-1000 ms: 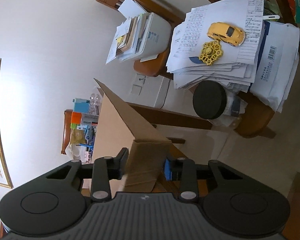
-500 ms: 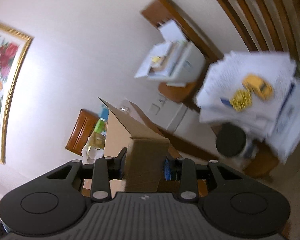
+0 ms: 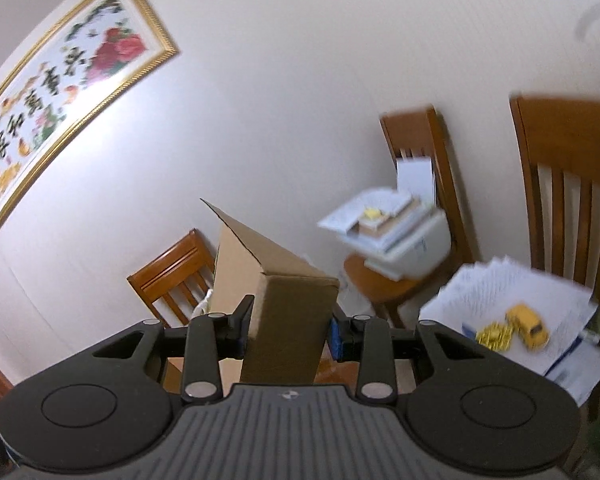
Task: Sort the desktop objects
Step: 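Grasp the cardboard lid edge with the right gripper and lift it upright, then grasp the raised lid edge with the left gripper beside the right gripper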
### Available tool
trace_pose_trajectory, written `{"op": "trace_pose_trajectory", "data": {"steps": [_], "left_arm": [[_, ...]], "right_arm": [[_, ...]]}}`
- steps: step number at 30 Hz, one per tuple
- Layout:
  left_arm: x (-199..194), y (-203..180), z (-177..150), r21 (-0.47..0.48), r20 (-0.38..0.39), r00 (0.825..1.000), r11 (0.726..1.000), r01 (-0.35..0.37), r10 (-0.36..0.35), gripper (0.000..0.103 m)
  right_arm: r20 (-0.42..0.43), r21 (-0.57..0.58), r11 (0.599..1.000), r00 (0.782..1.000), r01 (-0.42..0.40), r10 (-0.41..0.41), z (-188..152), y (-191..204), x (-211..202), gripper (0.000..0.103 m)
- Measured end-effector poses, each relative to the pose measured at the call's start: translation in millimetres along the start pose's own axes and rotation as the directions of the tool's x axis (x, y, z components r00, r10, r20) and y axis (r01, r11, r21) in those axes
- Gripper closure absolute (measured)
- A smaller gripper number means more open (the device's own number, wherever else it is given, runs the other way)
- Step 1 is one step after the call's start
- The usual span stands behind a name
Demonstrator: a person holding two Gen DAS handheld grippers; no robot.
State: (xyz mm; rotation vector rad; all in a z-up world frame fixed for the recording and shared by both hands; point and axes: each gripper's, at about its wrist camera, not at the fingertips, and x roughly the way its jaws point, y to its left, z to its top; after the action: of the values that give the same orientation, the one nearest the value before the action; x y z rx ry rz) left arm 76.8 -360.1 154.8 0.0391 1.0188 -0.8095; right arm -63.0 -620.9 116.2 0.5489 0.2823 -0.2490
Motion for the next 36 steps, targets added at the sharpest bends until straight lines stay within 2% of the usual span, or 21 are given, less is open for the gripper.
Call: {"op": "trace_pose_trajectory", "data": {"steps": [4, 6, 8, 10, 13, 15, 21, 29, 33, 36], "left_arm": [[-31.9, 18.5, 4.7, -0.076, 0.025, 0.997, 0.994, 0.075, -0.073, 0.0], [-50.3, 29.7, 8.8, -0.148, 0.043, 0.99, 0.979, 0.142, -0.137, 0.0], [-67.4, 41.7, 13.4, -0.229, 0.069, 0.972, 0.945, 0.233, -0.223, 0.0], [-80.4, 53.8, 18.2, -0.312, 0.096, 0.953, 0.9, 0.304, -0.288, 0.0], [-93.3, 68.7, 23.4, -0.401, 0.116, 0.94, 0.85, 0.34, -0.321, 0.0], [-97.9, 76.2, 26.5, -0.427, 0.123, 0.937, 0.835, 0.347, -0.327, 0.0], [-102.7, 87.2, 36.7, -0.444, 0.119, 0.931, 0.82, 0.361, -0.345, 0.0], [-107.9, 97.9, 41.2, -0.459, 0.062, 0.962, 0.848, 0.265, -0.268, 0.0], [-108.5, 109.5, 38.4, -0.489, 0.026, 0.974, 0.847, 0.208, -0.224, 0.0], [-108.1, 117.0, 33.6, -0.494, -0.005, 0.977, 0.85, 0.182, -0.212, 0.0]], "right_arm": [[0.059, -0.116, 0.993, 0.998, 0.009, -0.002, -7.0, 38.7, -21.9, 0.063], [0.081, -0.174, 0.985, 0.997, 0.013, 0.001, -12.1, 58.5, -29.9, 0.062], [0.106, -0.239, 0.971, 0.994, 0.016, 0.01, -19.7, 81.1, -37.6, 0.062], [0.121, -0.282, 0.959, 0.992, 0.009, 0.026, -27.5, 100.9, -43.5, 0.062], [0.149, -0.349, 0.937, 0.988, 0.021, 0.033, -41.8, 128.8, -52.0, 0.062], [0.163, -0.394, 0.918, 0.986, 0.03, 0.038, -52.0, 144.8, -55.3, 0.062], [0.188, -0.482, 0.875, 0.98, 0.039, 0.059, -77.4, 181.0, -64.2, 0.063], [0.206, -0.582, 0.812, 0.973, 0.039, 0.101, -101.7, 209.9, -67.8, 0.062], [0.201, -0.642, 0.766, 0.97, 0.026, 0.136, -115.7, 223.5, -68.8, 0.062], [0.178, -0.671, 0.741, 0.971, -0.001, 0.163, -124.0, 232.4, -68.7, 0.061]]}}
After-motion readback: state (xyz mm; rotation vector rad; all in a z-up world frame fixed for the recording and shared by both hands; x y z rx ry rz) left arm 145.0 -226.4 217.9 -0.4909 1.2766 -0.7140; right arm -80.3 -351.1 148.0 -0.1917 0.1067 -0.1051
